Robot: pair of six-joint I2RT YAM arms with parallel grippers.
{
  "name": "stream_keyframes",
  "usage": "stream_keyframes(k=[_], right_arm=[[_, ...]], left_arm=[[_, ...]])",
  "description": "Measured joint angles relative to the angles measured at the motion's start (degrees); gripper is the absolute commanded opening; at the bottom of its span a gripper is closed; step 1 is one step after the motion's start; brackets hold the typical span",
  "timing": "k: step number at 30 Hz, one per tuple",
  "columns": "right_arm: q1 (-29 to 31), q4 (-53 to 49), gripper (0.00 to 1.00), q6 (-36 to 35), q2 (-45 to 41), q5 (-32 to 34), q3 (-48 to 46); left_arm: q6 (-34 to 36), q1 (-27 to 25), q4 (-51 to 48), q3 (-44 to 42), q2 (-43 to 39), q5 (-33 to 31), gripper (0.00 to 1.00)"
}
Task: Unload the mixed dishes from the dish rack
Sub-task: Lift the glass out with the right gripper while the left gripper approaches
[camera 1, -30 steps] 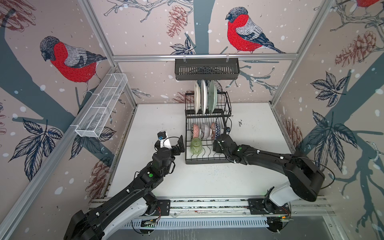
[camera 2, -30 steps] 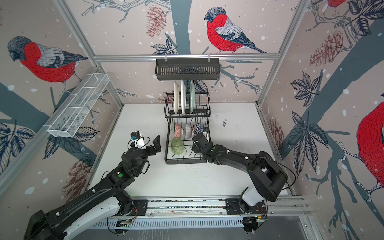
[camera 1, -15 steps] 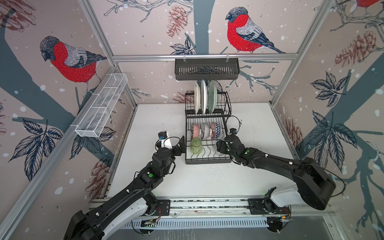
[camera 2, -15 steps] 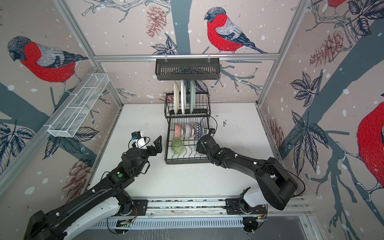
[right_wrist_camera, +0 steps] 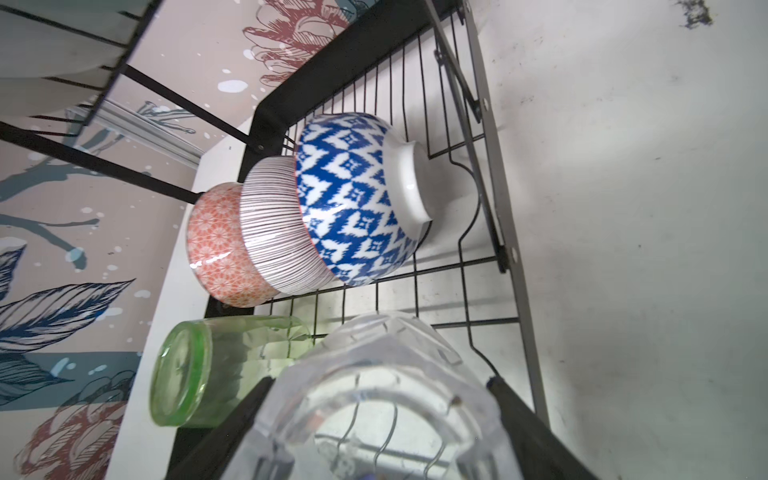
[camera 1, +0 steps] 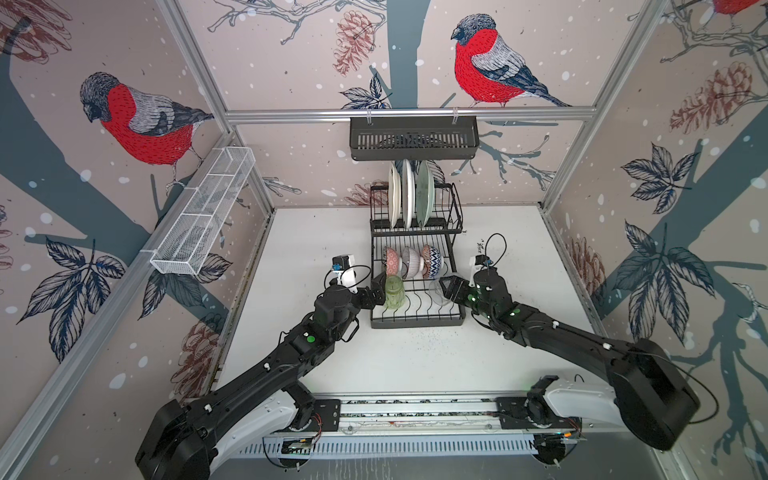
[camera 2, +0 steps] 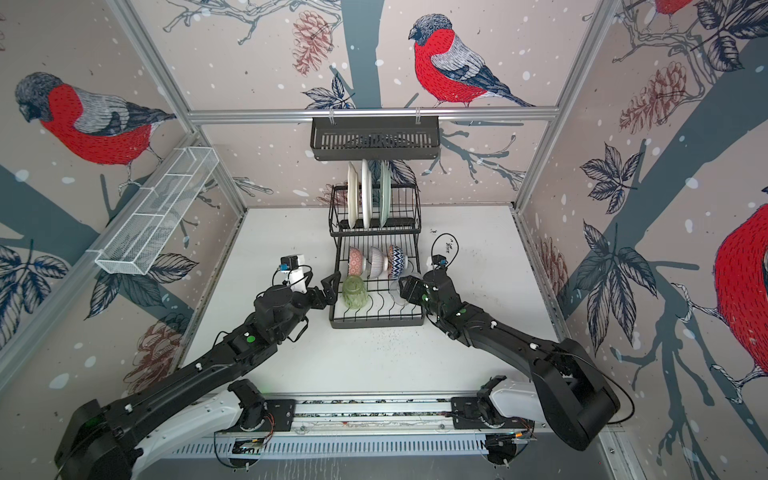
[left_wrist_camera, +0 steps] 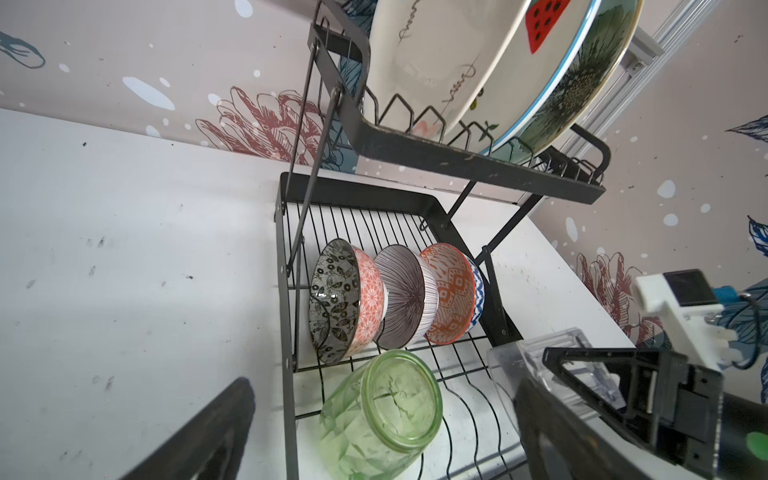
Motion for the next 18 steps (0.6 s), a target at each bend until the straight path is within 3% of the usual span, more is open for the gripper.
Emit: stream_keyframes(k=[12, 18], right_arm=[[-0.9, 3.4, 0.67, 1.6, -9.0, -3.1, -3.4], [-0.9, 4.6, 0.67, 1.9, -11.4, -5.2, -4.3]], left_arm=[[-3.1, -0.3, 1.4, 1.3, 3.6, 5.6, 0.97], [-4.7, -1.1, 4.3, 1.4, 4.7, 9.4, 0.85]])
